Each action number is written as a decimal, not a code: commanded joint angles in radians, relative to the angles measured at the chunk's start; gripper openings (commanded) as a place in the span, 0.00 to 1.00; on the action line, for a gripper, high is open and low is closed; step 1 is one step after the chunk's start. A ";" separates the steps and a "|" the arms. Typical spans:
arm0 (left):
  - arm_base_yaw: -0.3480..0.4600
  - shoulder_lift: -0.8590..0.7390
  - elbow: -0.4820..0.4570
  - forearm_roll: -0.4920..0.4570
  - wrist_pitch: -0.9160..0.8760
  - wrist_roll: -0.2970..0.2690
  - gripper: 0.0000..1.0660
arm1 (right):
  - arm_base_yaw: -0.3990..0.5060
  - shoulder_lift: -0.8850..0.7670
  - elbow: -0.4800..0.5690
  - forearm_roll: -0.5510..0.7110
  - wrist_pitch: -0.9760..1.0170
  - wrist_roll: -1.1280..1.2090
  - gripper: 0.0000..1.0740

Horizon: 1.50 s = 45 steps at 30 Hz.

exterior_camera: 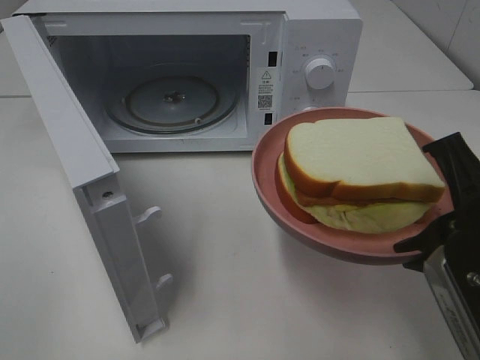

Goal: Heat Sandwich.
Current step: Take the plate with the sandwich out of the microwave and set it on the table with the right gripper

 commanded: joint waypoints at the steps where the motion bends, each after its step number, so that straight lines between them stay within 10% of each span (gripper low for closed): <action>1: 0.005 -0.004 0.001 -0.005 -0.012 0.002 0.92 | -0.004 -0.022 0.022 -0.093 -0.003 0.119 0.00; 45: 0.005 -0.004 0.001 -0.005 -0.012 0.002 0.92 | -0.004 0.010 0.031 -0.572 0.305 1.357 0.00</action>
